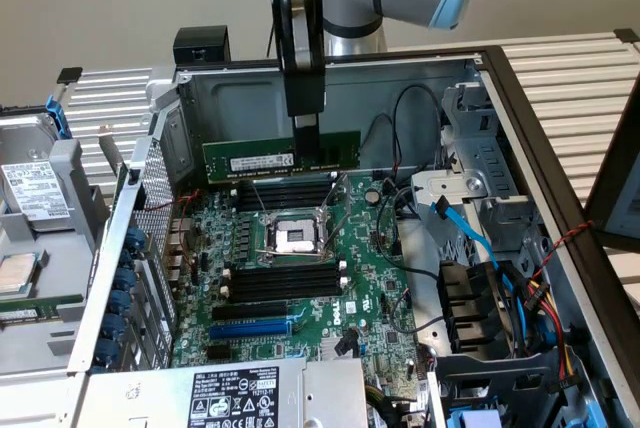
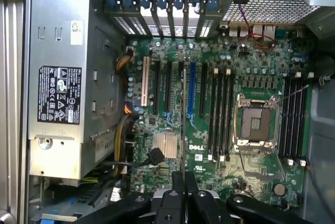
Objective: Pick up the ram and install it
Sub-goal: 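Insert the ram into the slot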
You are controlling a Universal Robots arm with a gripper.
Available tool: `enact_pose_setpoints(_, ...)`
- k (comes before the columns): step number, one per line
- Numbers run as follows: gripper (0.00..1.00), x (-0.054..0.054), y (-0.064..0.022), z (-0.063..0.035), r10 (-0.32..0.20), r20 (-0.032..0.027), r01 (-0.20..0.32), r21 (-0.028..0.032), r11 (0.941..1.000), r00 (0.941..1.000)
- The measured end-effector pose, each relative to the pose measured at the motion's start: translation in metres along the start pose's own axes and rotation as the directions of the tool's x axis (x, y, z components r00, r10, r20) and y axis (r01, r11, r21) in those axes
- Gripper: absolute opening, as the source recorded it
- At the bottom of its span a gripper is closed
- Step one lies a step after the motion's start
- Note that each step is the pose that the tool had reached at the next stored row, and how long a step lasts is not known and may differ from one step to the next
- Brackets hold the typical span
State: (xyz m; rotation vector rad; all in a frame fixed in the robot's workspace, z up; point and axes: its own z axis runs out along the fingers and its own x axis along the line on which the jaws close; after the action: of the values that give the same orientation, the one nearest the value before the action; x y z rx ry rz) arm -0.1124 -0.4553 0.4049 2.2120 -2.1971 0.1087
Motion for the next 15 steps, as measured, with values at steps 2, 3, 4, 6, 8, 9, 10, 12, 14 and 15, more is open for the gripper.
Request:
enact_pose_setpoints(2,0.13,-0.002,-0.0018,0.0036,0.001,0.0002,-0.001,-0.0002,1.0,1.0)
enact_pose_setpoints(3,0.13,-0.003,-0.0021,0.0054,0.002,0.0003,-0.002,-0.0001,1.0,1.0)
enact_pose_setpoints(4,0.13,-0.004,-0.0024,0.0071,0.003,0.0002,-0.003,-0.0003,1.0,1.0)
enact_pose_setpoints(6,0.13,-0.006,-0.0027,0.0106,0.007,0.0,-0.007,-0.0006,1.0,1.0)
enact_pose_setpoints(8,0.13,-0.008,-0.0029,0.0142,0.012,-0.0001,-0.012,-0.0009,0.9999,0.9999)
enact_pose_setpoints(9,0.13,-0.008,-0.0031,0.016,0.015,-0.0001,-0.015,-0.001,0.9999,0.9999)
enact_pose_setpoints(10,0.13,-0.009,-0.0032,0.0177,0.017,-0.0002,-0.017,-0.0012,0.9999,0.9999)
enact_pose_setpoints(12,0.13,-0.011,-0.0036,0.0213,0.022,-0.0007,-0.022,-0.0017,0.9998,0.9998)
enact_pose_setpoints(14,0.13,-0.012,-0.0041,0.0248,0.025,-0.0007,-0.025,-0.0018,0.9997,0.9997)
enact_pose_setpoints(15,0.13,-0.013,-0.0044,0.0267,0.027,-0.0006,-0.027,-0.0018,0.9996,0.9996)
